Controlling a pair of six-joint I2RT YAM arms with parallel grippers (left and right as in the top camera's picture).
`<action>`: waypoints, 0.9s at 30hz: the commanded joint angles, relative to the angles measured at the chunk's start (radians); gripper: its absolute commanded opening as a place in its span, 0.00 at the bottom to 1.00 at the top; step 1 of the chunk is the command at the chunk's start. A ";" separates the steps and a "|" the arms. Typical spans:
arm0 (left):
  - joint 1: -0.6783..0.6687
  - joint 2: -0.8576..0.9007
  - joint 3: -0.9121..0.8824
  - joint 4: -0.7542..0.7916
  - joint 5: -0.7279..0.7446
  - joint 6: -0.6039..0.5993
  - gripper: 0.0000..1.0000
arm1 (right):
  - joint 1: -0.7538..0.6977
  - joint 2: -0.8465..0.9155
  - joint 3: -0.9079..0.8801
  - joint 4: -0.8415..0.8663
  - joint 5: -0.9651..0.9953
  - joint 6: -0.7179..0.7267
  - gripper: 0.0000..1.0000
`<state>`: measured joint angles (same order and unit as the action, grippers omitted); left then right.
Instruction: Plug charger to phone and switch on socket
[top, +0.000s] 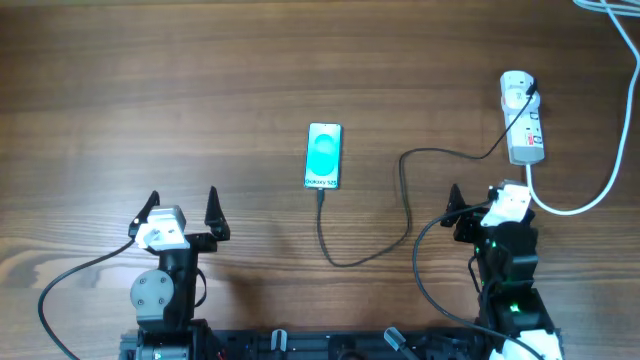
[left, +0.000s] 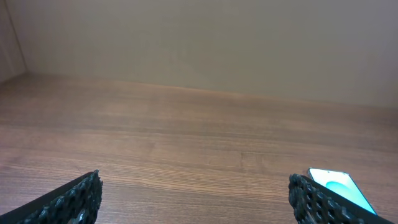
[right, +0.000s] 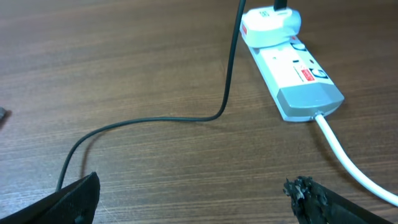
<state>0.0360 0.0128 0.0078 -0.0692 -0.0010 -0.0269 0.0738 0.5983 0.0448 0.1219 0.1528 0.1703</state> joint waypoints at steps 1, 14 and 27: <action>0.007 -0.007 -0.002 -0.007 0.015 0.008 1.00 | 0.002 -0.086 -0.040 -0.023 -0.027 -0.011 1.00; 0.007 -0.007 -0.002 -0.007 0.015 0.008 1.00 | 0.002 -0.243 -0.040 -0.106 -0.050 -0.010 1.00; 0.007 -0.007 -0.002 -0.007 0.015 0.008 1.00 | 0.002 -0.526 -0.040 -0.105 -0.050 -0.011 1.00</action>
<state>0.0360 0.0132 0.0078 -0.0692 -0.0010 -0.0269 0.0738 0.1215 0.0067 0.0139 0.1188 0.1696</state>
